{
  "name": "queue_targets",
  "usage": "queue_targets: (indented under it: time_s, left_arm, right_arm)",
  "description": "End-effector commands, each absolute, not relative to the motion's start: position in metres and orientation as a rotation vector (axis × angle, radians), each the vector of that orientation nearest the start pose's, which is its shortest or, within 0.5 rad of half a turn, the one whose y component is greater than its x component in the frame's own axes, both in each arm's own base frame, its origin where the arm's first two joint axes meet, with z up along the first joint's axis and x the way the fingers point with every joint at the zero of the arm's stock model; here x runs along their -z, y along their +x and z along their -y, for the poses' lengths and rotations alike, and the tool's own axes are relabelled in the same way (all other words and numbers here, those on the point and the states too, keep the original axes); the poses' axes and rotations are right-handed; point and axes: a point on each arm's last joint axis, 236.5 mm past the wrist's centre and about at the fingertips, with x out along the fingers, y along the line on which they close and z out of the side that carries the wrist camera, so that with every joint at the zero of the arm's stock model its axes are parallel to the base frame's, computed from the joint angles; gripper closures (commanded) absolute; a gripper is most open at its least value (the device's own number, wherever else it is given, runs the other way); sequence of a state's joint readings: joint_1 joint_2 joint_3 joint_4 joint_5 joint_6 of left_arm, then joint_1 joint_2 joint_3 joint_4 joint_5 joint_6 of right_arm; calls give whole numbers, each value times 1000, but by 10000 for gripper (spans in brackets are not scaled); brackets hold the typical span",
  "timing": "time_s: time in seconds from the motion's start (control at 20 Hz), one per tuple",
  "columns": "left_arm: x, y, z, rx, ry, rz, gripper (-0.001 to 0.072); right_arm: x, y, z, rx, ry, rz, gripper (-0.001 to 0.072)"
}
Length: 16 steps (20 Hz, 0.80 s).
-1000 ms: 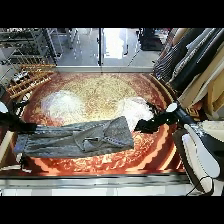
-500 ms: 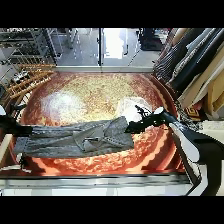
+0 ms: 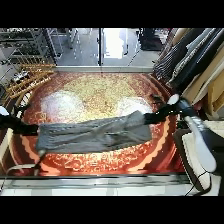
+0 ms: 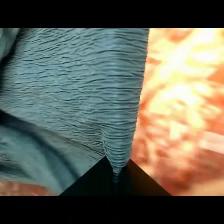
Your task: Fold the clothes and pants, and hang the long-sleeved shirts on hangers.
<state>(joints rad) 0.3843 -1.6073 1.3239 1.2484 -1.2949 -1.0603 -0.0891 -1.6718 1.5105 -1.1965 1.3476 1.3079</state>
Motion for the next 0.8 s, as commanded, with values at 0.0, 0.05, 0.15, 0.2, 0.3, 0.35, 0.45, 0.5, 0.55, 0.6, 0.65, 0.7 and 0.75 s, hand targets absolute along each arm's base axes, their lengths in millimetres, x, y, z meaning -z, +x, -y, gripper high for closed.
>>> queue_targets:
  time_s: [0.0, 0.05, 0.15, 0.2, 0.3, 0.35, 0.45, 0.5, 0.55, 0.6, 0.65, 0.7, 0.75]
  left_arm:
    - [10, 419, 5, 530, -400, -1232, 692]
    - [-6, 424, 25, 597, -417, -1178, 692]
    - [-23, 427, 54, 672, -408, -1131, 692]
    - [-22, 426, 63, 688, -392, -1139, 692]
    - [-19, 423, 77, 709, -373, -1162, 692]
    - [-19, 422, 82, 720, -365, -1166, 692]
    - [-17, 420, 87, 726, -353, -1176, 693]
    - [-14, 418, 84, 702, -359, -1197, 693]
    - [-10, 416, 79, 673, -358, -1223, 693]
    - [-4, 414, 69, 627, -343, -1252, 693]
    - [2, 411, 57, 573, -320, -1288, 693]
    - [7, 407, 45, 525, -289, -1316, 693]
    - [9, 403, 33, 479, -261, -1338, 692]
  right_arm:
    - [-48, 419, 42, -70, 86, -1379, 689]
    - [-74, 418, 41, -55, 101, -1334, 690]
    - [-122, 424, 4, -108, 147, -1231, 690]
    - [-142, 427, -31, -176, 176, -1189, 690]
    - [-163, 428, -121, -343, 188, -1129, 690]
    - [-165, 427, -166, -410, 161, -1094, 690]
    - [-157, 417, -271, -567, 121, -1037, 690]
    - [-143, 407, -325, -641, 110, -1025, 689]
    - [-122, 395, -374, -708, 95, -1022, 689]
    - [-96, 382, -415, -753, 92, -1037, 689]
    - [-67, 368, -451, -798, 87, -1058, 688]
    - [-35, 353, -483, -843, 86, -1078, 687]
    - [-7, 339, -509, -896, 90, -1102, 684]
